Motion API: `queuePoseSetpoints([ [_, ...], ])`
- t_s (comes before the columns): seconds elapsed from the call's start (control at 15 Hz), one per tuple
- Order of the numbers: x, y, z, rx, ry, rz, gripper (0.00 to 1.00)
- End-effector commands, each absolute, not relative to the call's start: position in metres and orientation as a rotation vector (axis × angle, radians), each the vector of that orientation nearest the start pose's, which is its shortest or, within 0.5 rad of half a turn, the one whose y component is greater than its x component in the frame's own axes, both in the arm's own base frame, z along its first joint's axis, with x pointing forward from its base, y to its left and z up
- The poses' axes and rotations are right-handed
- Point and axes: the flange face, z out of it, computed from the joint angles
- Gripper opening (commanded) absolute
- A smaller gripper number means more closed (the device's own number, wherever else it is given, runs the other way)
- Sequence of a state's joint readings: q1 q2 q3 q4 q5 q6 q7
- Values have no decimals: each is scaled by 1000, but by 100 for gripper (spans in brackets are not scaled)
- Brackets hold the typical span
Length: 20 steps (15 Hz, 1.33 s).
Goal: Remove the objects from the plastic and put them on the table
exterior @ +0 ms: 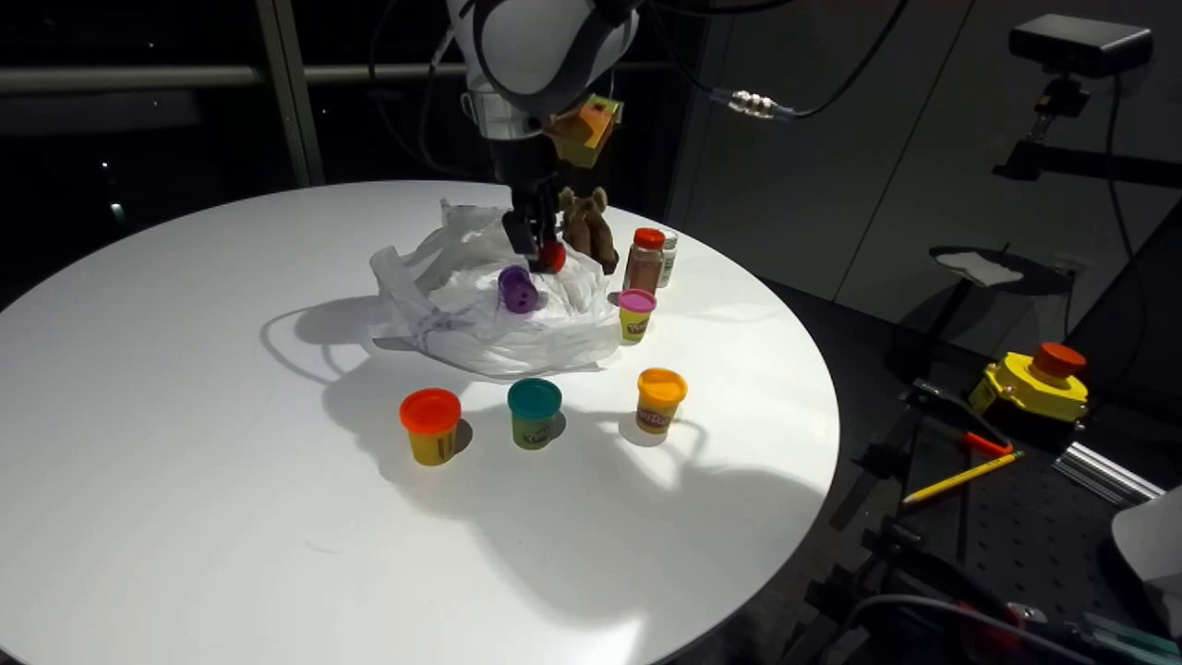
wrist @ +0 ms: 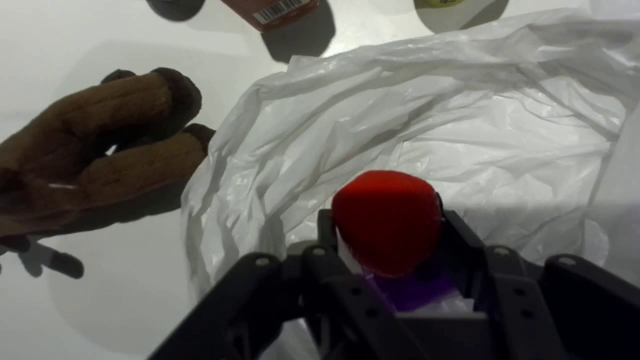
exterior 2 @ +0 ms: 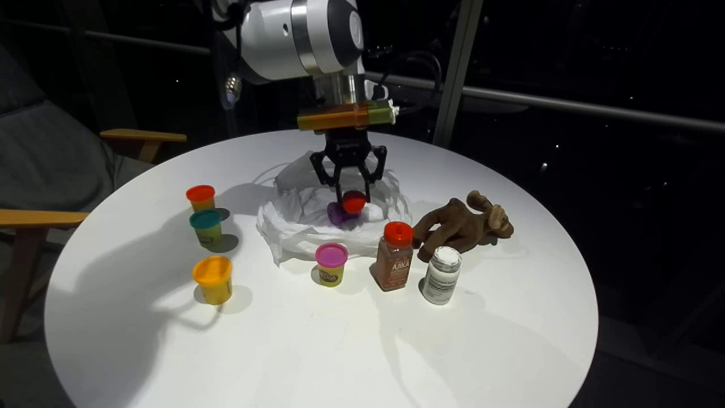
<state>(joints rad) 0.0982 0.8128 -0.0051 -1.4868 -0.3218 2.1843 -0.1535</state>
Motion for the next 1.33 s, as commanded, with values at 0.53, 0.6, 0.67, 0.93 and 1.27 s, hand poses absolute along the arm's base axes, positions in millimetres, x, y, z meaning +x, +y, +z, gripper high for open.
queuePoseSetpoints([
  [0.53, 562, 53, 278, -3361, -520, 261, 28],
  [0.6, 550, 47, 276, -3357, -503, 278, 28],
  [0.67, 541, 41, 274, -3346, -505, 294, 28],
  [0.93, 520, 11, 250, -3314, -535, 354, 28],
  [1.27, 525, -26, 182, -3232, -609, 404, 28],
])
